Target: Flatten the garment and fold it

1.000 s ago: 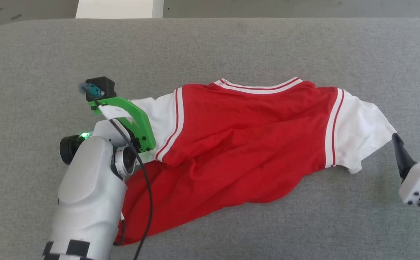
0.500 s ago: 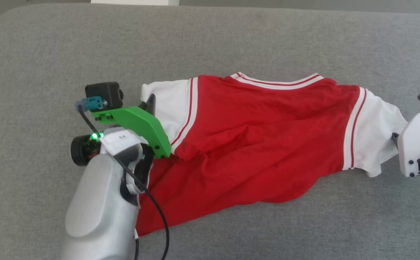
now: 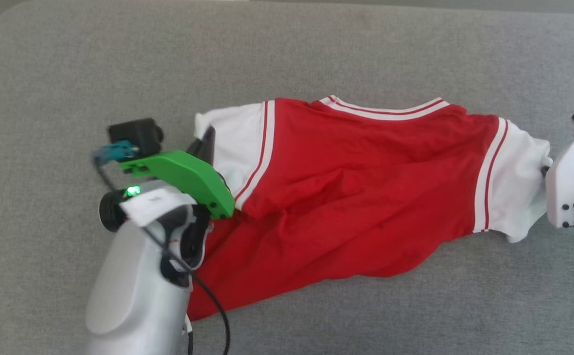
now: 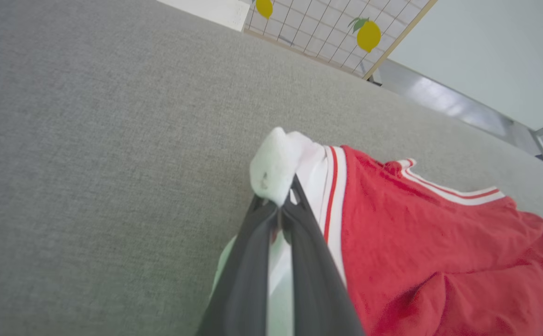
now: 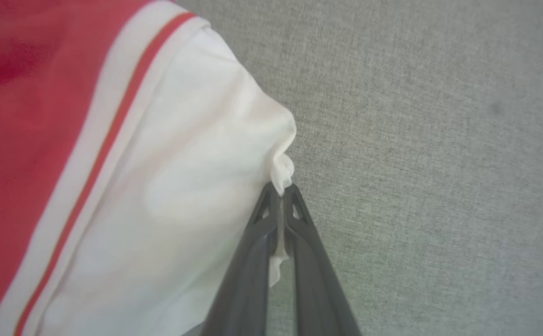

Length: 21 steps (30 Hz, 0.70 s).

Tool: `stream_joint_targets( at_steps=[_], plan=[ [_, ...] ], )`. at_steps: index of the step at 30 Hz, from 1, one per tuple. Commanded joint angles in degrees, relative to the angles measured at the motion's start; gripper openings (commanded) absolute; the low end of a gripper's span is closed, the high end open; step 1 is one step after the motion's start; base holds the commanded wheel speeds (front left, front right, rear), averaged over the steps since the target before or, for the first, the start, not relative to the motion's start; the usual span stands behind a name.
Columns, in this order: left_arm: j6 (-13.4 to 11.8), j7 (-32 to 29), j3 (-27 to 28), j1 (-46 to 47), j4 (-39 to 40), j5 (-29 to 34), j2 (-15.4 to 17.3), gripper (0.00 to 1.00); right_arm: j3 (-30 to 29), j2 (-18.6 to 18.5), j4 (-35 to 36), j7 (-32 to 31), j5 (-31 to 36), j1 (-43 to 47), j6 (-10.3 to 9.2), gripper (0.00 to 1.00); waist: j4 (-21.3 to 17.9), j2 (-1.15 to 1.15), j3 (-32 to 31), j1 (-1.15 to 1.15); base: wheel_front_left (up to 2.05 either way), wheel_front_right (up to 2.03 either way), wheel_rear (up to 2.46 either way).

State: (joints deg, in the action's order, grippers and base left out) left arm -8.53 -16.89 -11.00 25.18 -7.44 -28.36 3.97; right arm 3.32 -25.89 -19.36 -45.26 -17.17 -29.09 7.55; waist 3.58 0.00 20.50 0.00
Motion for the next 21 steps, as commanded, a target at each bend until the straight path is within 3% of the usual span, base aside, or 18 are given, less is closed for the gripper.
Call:
stream_joint_targets(
  at_steps=[1,6,10,16,21],
  plan=[
    [0.81,1.25,1.0,-0.3,1.15,-2.72,-0.25,0.0,-1.01,0.97,-0.27,1.93,-0.91,-0.47,-0.06,0.0,-0.55,0.0,-1.54,0.0,0.0,0.0,0.0],
    [2.32,2.05,2.39,1.23,2.86,-6.28,-0.25,0.0,-3.57,0.69,2.62,6.89,-2.49,-2.91,-0.06,0.0,-1.3,0.0,-4.68,0.0,0.0,0.0,0.0],
    [2.55,0.67,3.46,6.21,3.13,-6.35,1.61,0.0,-3.65,-0.28,5.24,8.15,-1.95,-7.66,-0.06,0.0,-2.26,0.0,-6.99,0.0,0.0,0.0,0.0],
    [2.68,-0.49,3.86,18.87,-1.39,-4.74,3.8,0.0,0.11,-2.25,5.17,7.78,0.14,-18.8,-0.06,0.0,-2.83,0.0,-8.59,0.0,0.0,0.0,0.0],
    [1.4,2.03,4.41,33.05,-8.35,-0.87,5.91,0.0,3.89,-3.32,2.05,8.56,2.87,-30.54,-0.06,0.0,-3.87,0.0,-7.44,0.0,0.0,0.0,0.0]
  ],
)
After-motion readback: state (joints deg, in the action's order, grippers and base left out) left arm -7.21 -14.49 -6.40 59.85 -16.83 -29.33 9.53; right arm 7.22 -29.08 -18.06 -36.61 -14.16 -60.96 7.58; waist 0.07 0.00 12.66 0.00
